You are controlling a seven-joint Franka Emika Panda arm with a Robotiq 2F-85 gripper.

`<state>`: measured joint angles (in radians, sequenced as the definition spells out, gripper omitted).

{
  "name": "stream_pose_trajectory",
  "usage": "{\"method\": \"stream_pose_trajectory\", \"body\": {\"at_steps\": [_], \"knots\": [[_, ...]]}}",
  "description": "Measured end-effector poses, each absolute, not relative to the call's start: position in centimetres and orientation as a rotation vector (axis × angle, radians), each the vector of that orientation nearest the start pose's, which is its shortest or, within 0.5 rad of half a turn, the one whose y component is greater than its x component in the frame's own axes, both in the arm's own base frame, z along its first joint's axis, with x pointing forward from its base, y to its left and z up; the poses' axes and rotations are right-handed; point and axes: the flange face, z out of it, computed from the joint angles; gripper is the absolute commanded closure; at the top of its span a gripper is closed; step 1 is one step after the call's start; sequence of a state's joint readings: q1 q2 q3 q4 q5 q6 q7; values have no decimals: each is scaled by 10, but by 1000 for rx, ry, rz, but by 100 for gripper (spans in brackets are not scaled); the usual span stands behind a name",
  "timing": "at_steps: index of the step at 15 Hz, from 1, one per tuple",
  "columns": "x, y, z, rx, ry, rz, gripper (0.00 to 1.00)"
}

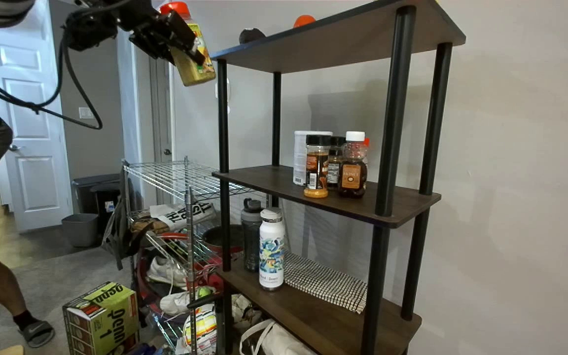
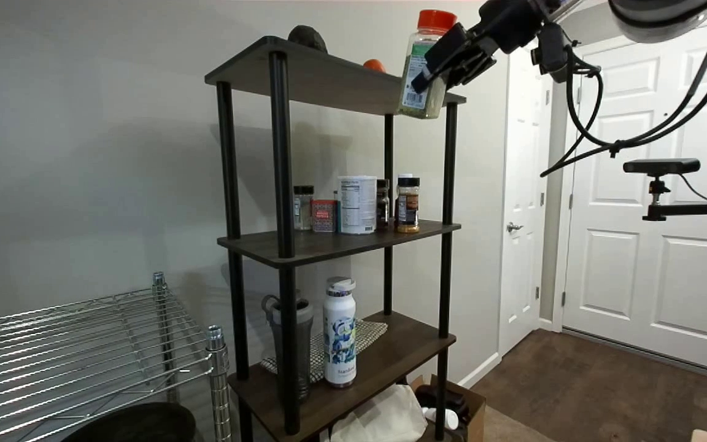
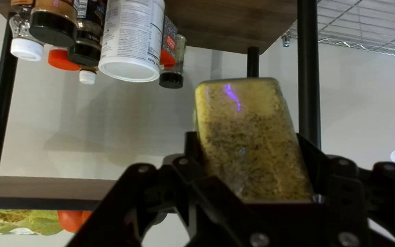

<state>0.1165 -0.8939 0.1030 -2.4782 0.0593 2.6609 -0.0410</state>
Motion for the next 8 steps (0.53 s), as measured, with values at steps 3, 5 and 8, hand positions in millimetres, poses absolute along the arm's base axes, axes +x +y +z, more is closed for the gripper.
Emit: {"method": "stream_pose_trajectory", "body": {"at_steps": [3,5,8], "knots": [[318,99,712,-2682,-296,-1600,58],[319,106,722,-2712,-283,-1601,58],[321,112,737,-2761,-261,-1575,58]]}}
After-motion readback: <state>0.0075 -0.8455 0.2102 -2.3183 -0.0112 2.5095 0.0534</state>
